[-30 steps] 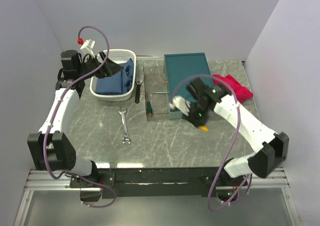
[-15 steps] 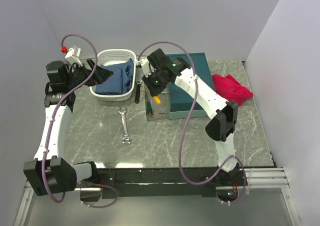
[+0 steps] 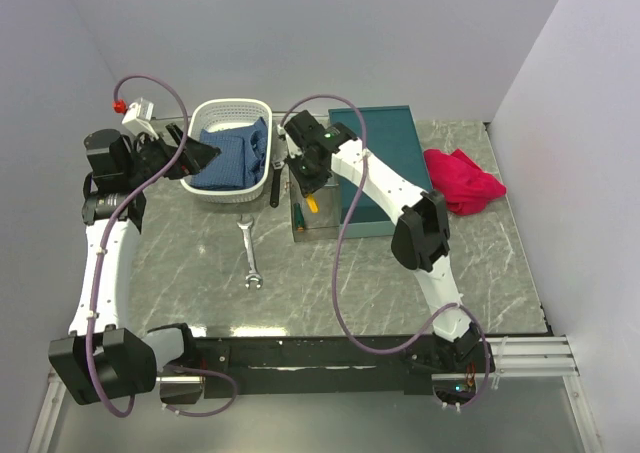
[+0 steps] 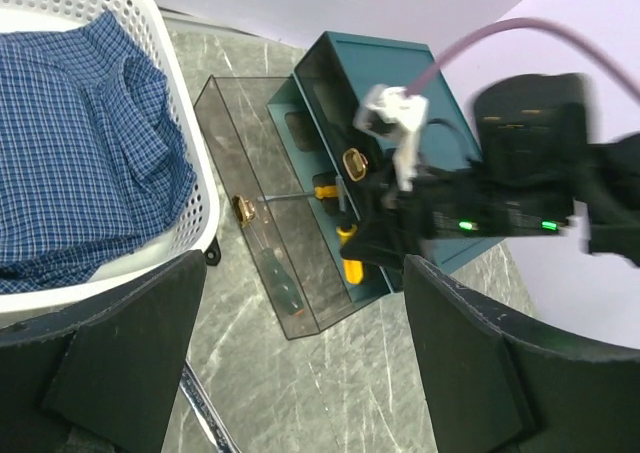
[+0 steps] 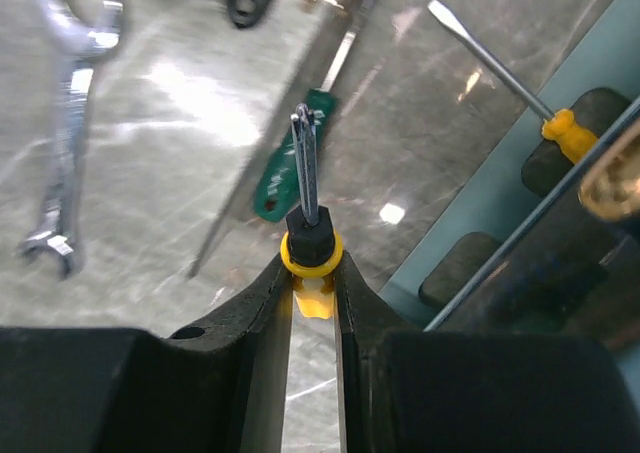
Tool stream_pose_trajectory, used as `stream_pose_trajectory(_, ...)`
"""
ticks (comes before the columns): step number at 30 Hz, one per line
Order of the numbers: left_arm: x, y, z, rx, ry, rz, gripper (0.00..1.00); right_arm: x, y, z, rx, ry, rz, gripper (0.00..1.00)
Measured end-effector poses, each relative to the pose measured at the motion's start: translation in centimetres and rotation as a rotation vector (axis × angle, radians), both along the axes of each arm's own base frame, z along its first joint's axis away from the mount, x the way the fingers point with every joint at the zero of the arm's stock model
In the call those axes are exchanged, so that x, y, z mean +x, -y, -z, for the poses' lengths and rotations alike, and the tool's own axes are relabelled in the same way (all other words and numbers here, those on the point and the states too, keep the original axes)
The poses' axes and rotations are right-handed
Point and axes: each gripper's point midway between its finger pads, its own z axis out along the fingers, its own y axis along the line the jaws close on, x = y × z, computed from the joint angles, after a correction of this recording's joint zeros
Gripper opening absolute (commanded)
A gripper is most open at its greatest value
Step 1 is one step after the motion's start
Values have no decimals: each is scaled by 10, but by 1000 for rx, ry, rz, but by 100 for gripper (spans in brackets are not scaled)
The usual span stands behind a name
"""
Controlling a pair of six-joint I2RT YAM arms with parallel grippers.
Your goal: Sort the tools into containers
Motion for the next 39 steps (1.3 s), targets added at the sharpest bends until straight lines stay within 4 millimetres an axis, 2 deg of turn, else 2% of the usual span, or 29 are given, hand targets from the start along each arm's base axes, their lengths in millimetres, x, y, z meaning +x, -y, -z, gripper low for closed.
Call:
stream_pose_trajectory(3, 1, -1, 1, -1, -5, -2, 86, 7, 8, 23, -32, -36, 26, 51)
stream_pose_trajectory(4, 1, -1, 2, -4, -8, -3, 85, 9, 10, 29, -41, -47, 27, 55)
stream_pose_trajectory(6, 0, 0, 5, -14, -20, -5, 85, 11, 13, 33, -42, -59, 24, 70)
stream_pose_trajectory(8, 0, 0, 14, -26, -48, -8, 83, 12, 10, 30, -12, -65, 16, 77)
stream_pose_trajectory(10, 2, 2, 26, -35, -85, -4, 80, 13, 4, 21, 4, -45, -8, 76)
stream_pose_trajectory(13, 13, 12, 45, -21, -136, 8, 68, 14, -2, 6, 35, -14, -31, 68)
stream_pose_trajectory(16, 27, 35, 65, 25, -188, 54, 50, 17, -4, -22, 67, 51, -38, 35)
stream_pose_trajectory(17, 32, 44, 71, 48, -199, 74, 33, 18, -2, -31, 73, 76, -34, 15)
stream_pose_trajectory(18, 38, 55, 75, 69, -206, 99, 25, 21, 2, -50, 88, 121, -21, 6)
stream_pose_trajectory(19, 43, 64, 77, 83, -209, 120, 14, 25, 5, -59, 94, 147, -16, 0)
stream_pose_trajectory(20, 50, 74, 79, 99, -206, 144, 1, 30, 11, -76, 116, 184, 4, 0)
stream_pose_trajectory(23, 71, 92, 84, 143, -197, 184, 1, 61, 40, -124, 189, 305, 85, 0)
stream_pose_trajectory(25, 89, 98, 92, 178, -196, 188, 1, 87, 80, -146, 221, 373, 168, 0)
stream_pose_trajectory(27, 106, 103, 105, 221, -199, 191, 1, 115, 133, -154, 218, 426, 272, 0)
stream_pose_trajectory(28, 114, 105, 112, 242, -202, 191, 1, 125, 158, -153, 207, 446, 318, 0)
stream_pose_trajectory(30, 128, 108, 132, 290, -220, 195, 1, 142, 209, -137, 152, 465, 406, 0)
stream_pose_trajectory(32, 137, 111, 153, 335, -245, 201, 1, 150, 237, -111, 97, 458, 451, 0)
stream_pose_trajectory(34, 144, 113, 175, 387, -266, 212, 1, 150, 246, -85, 52, 434, 459, 0)
stream_pose_trajectory(36, 147, 116, 192, 431, -286, 230, 1, 147, 246, -68, 29, 409, 457, 0)
stream_pose_trajectory(39, 150, 124, 205, 475, -293, 260, 1, 151, 246, -68, 31, 425, 468, 0)
